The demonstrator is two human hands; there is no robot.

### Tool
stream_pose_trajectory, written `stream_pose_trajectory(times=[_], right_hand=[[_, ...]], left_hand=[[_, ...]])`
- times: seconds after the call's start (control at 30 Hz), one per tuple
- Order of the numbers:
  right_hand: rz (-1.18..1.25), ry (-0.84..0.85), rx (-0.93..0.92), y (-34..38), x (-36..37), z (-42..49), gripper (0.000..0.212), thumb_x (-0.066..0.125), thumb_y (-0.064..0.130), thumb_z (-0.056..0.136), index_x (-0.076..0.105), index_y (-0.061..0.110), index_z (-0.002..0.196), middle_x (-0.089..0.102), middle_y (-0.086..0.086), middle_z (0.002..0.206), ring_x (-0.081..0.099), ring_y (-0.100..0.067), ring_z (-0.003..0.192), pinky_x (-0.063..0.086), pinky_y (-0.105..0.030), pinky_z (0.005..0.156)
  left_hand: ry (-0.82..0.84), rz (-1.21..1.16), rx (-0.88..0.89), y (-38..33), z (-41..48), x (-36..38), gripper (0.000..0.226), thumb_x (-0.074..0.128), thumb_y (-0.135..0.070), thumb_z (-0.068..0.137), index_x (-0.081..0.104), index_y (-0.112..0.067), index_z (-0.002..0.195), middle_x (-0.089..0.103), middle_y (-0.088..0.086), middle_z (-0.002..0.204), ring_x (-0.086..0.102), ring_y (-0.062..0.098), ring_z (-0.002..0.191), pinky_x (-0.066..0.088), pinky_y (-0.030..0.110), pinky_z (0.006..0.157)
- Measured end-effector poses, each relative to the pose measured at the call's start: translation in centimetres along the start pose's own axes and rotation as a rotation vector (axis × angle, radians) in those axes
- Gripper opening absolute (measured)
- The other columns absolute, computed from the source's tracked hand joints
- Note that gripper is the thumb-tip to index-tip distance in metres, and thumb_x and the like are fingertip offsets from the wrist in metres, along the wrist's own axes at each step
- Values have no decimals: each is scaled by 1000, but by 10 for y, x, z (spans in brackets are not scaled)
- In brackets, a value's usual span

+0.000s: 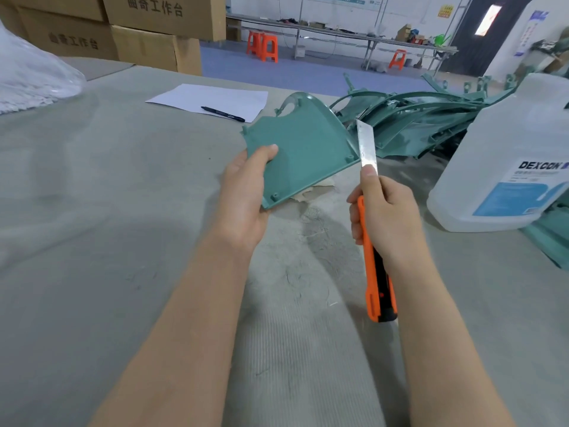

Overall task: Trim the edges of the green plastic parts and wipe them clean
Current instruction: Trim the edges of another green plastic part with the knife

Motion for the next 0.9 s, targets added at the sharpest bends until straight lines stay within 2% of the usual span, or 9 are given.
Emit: stream_pose_trajectory(times=[0.17,0.33,0.5,0.63,0.77,0.9], right_hand=[[22,36,18,-2,4,0,49,38,41,103,54,5,74,49,-4,54,43,-13,39,36,-20,37],[20,61,28,-2,5,-1,48,39,42,103,55,6,75,51,-2,52,44,-12,39,37,-21,37],[-92,214,-26,1,24,-10,49,41,44,101,55,8,71,51,-1,51,45,-14,41,37,-24,39],[-152,308,-85,3,36,-17,49,42,46,100,54,13,66,51,3,51,46,-10,41,39,-22,41],[-131,263,-105,4,34,-16,49,42,44,101,55,8,71,52,1,52,47,-12,42,39,-23,42],[-125,182,-110,4,29,-11,49,40,43,102,55,6,73,52,1,52,48,-13,40,40,-25,44]], left_hand=[[-24,-7,13,0,3,-3,13,54,-14,93,67,-18,94,72,-5,79,68,9,68,52,23,60],[-35,-17,27,0,3,-3,14,54,-13,93,67,-18,89,72,-6,74,67,8,63,51,21,55],[5,40,48,4,2,1,15,53,-13,95,66,-18,93,73,-5,76,68,10,69,54,25,60],[-27,-5,35,4,5,0,15,51,-14,97,65,-14,100,71,-1,81,68,13,73,54,25,63],[-26,-77,2,5,5,1,24,45,-16,100,61,-11,117,70,5,98,66,17,84,54,27,68],[27,-163,-36,6,2,4,26,43,-16,102,59,-11,121,72,6,102,69,17,86,57,27,66]])
Point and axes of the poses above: each hand's wrist, its own z-axis towards the middle knuckle, its own x-axis out of the palm, y = z × x, the point moved 3 cm from there along z, towards the middle knuckle
